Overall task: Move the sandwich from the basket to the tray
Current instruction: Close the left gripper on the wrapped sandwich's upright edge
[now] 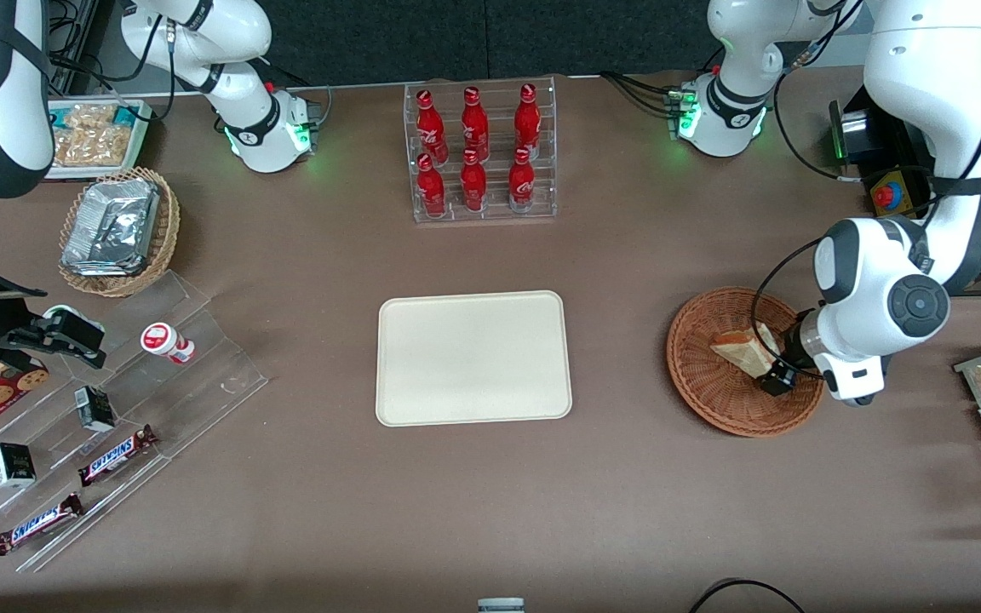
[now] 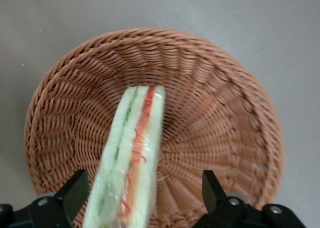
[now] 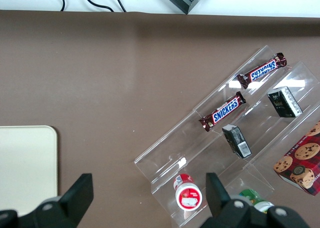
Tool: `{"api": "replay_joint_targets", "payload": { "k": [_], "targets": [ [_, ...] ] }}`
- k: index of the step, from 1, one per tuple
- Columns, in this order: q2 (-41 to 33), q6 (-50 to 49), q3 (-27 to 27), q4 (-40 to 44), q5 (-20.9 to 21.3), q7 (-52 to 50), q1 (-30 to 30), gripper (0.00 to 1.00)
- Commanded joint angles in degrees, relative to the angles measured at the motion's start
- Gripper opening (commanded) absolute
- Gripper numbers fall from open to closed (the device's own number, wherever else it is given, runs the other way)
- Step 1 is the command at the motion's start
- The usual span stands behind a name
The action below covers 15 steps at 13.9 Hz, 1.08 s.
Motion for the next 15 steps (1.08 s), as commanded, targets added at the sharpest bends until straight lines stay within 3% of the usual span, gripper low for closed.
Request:
{"api": "replay_joint_targets", "payload": {
  "k": [1, 5, 7, 8, 9, 10, 13, 15],
  "targets": [
    [-0.11, 4.79, -0.16, -4.1, -0.7, -0.83, 0.37, 1.0],
    [2.09, 12.0, -0.16, -7.44, -0.61, -0.83, 0.28, 0.98],
    [1.92, 11.66, -0.16, -7.18, -0.43, -0.65, 0.28, 0.46],
    [1.57, 11.31, -0.16, -6.92, -0.35, 0.13, 0.2, 0.27],
    [0.87, 10.96, -0.33, -6.48, -0.17, 0.66, 0.11, 0.13],
    [-0.35, 9.91, -0.33, -5.78, -0.08, 2.06, -0.15, 0.05],
    [-2.65, -1.04, -1.82, 1.74, -0.43, 8.99, -0.59, 0.02],
    [-2.3, -10.18, -5.94, 9.74, -0.35, 12.17, -0.6, 0.02]
  ]
}}
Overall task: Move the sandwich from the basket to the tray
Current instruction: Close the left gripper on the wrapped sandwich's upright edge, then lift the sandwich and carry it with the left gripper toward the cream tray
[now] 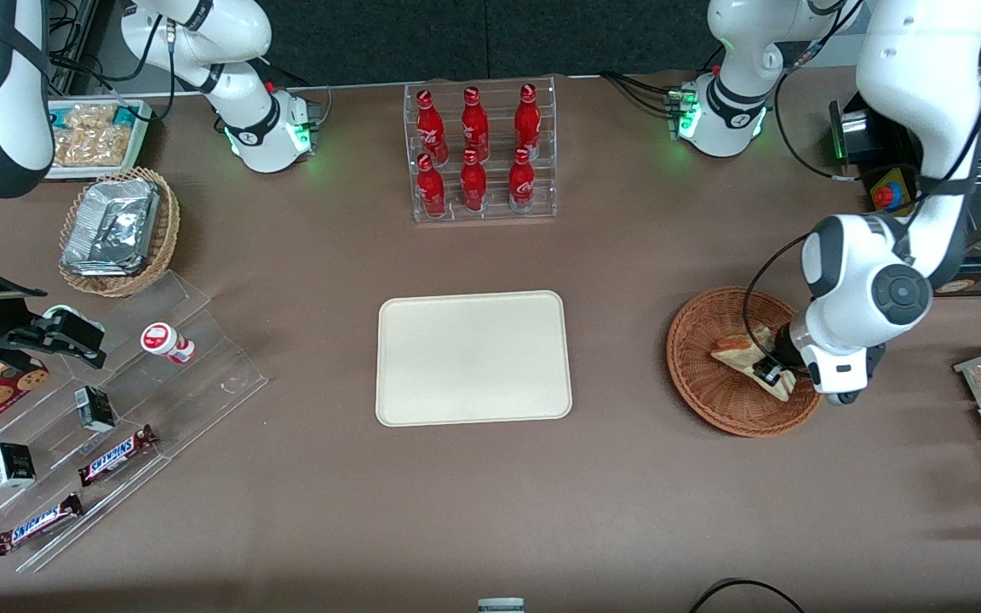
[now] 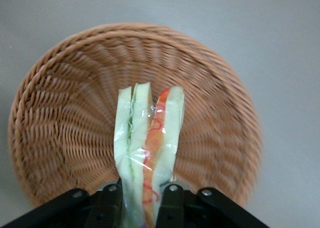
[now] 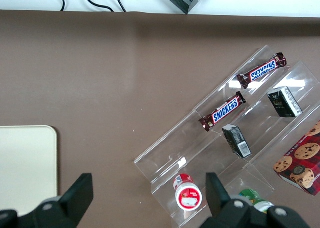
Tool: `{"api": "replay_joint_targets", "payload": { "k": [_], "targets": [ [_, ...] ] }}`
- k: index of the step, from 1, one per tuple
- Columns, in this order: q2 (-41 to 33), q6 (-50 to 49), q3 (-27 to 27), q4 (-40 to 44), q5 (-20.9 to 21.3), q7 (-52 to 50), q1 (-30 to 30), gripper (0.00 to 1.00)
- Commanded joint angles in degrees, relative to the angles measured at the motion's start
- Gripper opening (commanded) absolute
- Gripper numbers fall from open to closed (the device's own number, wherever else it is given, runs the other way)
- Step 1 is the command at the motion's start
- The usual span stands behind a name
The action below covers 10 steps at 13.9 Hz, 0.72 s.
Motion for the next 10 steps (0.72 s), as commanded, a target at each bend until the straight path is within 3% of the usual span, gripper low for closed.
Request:
{"api": "replay_joint_targets", "payload": {
  "k": [1, 3, 6, 10],
  "targets": [
    [0.23, -11.39, -5.47, 11.67, 0.1, 4.14, -1.19, 0.02],
    [1.47, -16.51, -7.6, 18.64, 0.71, 4.5, -4.69, 0.05],
    [3.92, -16.35, -7.69, 21.99, 0.45, 3.8, -12.76, 0.1],
    [12.95, -15.48, -7.51, 29.98, 1.06, -0.24, -25.42, 0.12]
  ]
}}
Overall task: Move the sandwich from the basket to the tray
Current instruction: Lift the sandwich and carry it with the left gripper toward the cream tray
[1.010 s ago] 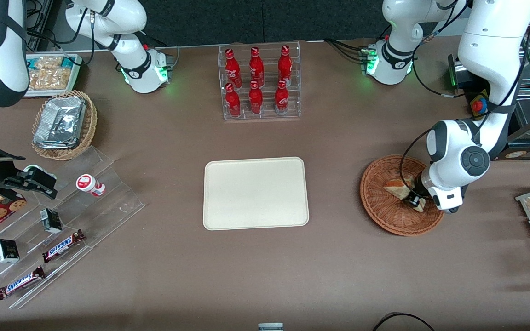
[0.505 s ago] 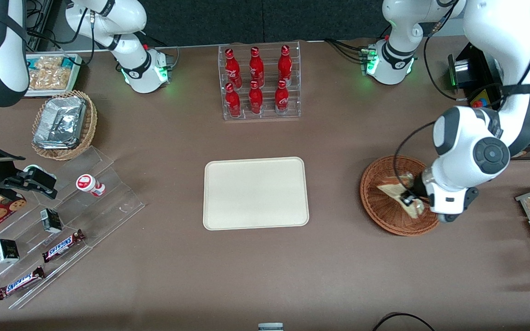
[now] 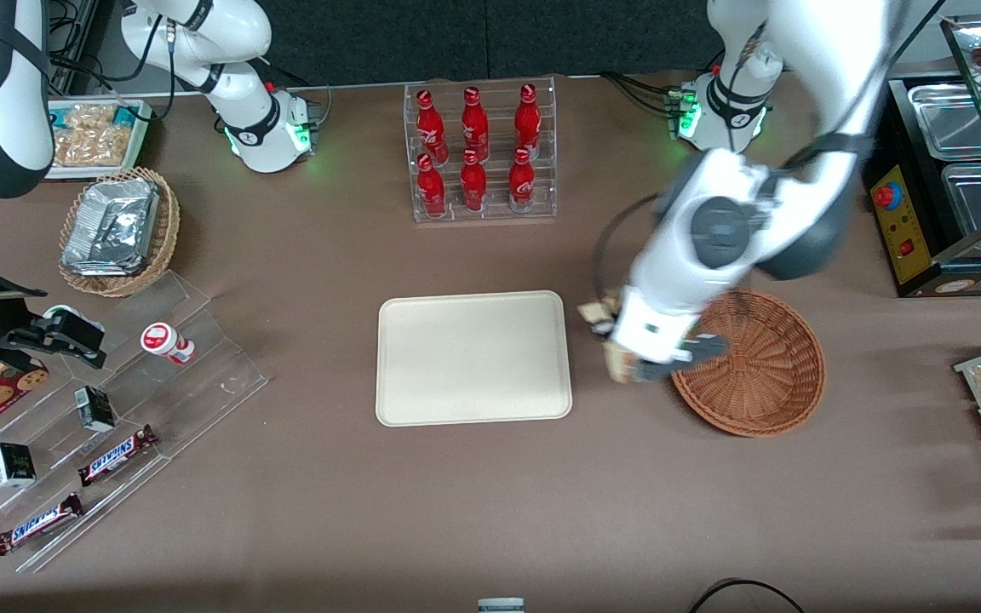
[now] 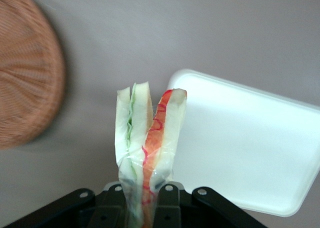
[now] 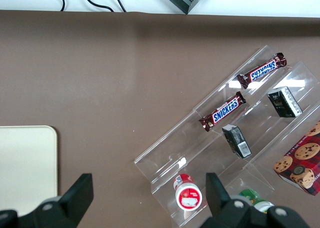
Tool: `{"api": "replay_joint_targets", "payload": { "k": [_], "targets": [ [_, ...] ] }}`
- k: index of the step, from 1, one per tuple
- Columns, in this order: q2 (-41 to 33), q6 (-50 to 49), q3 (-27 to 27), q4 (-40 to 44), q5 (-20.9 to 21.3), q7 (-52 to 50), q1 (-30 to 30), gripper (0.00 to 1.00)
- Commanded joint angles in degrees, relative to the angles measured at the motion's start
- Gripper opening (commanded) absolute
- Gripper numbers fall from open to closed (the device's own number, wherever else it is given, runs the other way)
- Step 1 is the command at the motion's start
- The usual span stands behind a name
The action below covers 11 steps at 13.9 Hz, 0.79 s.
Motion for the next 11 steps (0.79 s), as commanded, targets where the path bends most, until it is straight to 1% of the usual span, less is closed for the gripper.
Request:
{"api": "replay_joint_targets", "payload": {
  "k": [1, 2, 5, 6, 8, 11],
  "targets": [
    [9.4, 0.13, 0.72, 10.01, 1.19, -1.38, -7.18, 0.12],
    [12.74, 1.18, 0.8, 13.0, 1.45, -1.29, -9.64, 0.12],
    [21.01, 4.69, 0.98, 19.42, 6.53, -1.55, -15.1, 0.12],
    [23.47, 5.23, 1.15, 21.36, 7.42, -2.08, -16.51, 0.12],
    [26.73, 7.24, 1.16, 23.57, 9.18, -2.96, -17.23, 0.13],
    [29.81, 11.38, 1.16, 23.57, 11.73, -2.35, -17.4, 0.17]
  ]
}}
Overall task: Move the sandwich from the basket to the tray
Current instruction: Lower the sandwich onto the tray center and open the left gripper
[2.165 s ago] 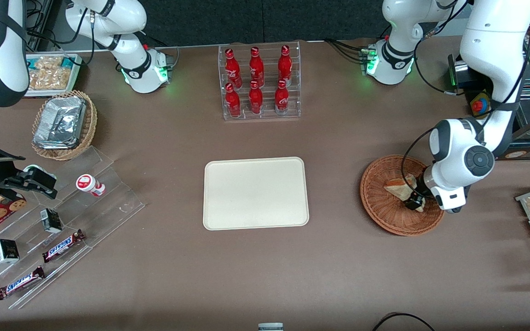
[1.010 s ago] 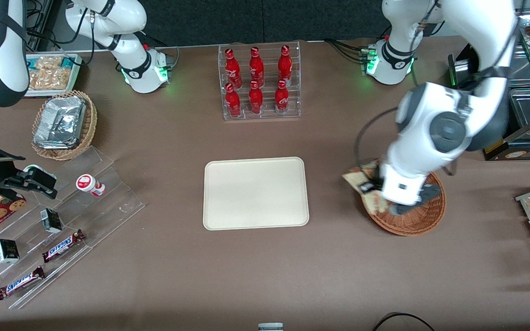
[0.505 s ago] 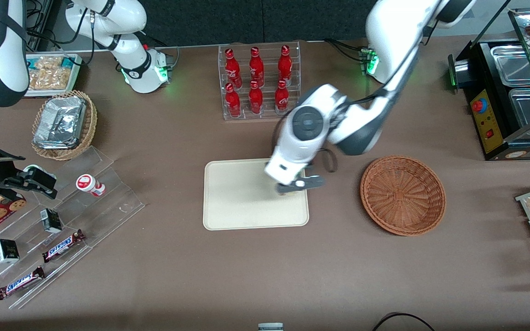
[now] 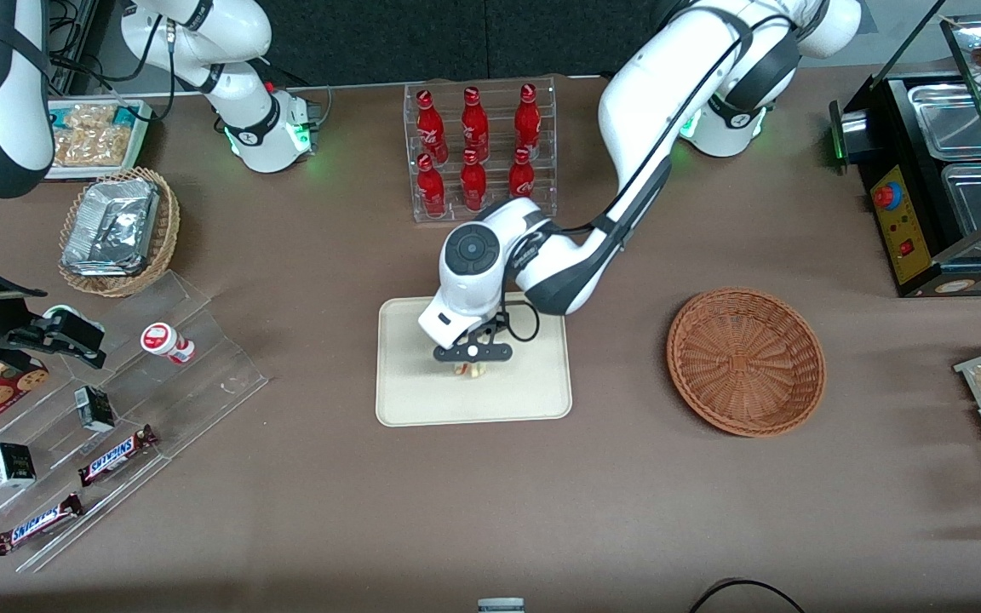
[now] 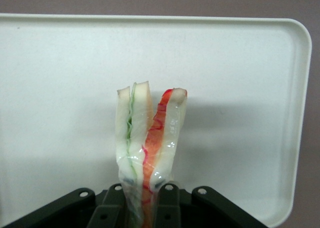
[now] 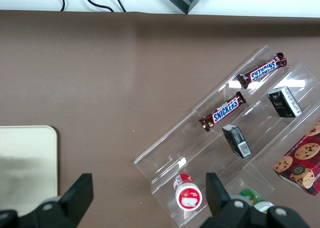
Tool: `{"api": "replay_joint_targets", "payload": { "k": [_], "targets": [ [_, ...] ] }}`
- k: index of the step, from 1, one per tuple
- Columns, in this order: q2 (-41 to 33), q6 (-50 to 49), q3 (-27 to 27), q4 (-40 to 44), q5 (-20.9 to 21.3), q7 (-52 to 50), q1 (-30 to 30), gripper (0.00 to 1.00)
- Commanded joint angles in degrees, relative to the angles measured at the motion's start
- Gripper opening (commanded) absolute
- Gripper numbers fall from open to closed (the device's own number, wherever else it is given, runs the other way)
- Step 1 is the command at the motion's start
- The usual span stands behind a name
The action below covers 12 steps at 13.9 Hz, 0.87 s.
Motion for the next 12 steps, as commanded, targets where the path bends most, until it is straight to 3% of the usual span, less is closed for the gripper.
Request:
{"api": "replay_joint_targets", "payload": {
  "k": [1, 3, 4, 6, 12],
  "targets": [
    [3.63, 2.3, 0.53, 3.15, 2.74, 0.01, -0.69, 0.18],
    [5.39, 3.71, 0.53, 3.24, 4.15, -0.08, -0.69, 0.19],
    [5.66, 4.76, 0.53, 3.15, 4.25, -0.17, -0.86, 0.27],
    [6.02, 5.13, 0.53, 3.15, 4.25, -0.17, -0.95, 1.0],
    [-2.57, -3.37, 0.45, 2.8, 3.37, -0.52, 2.19, 1.0]
  ]
}}
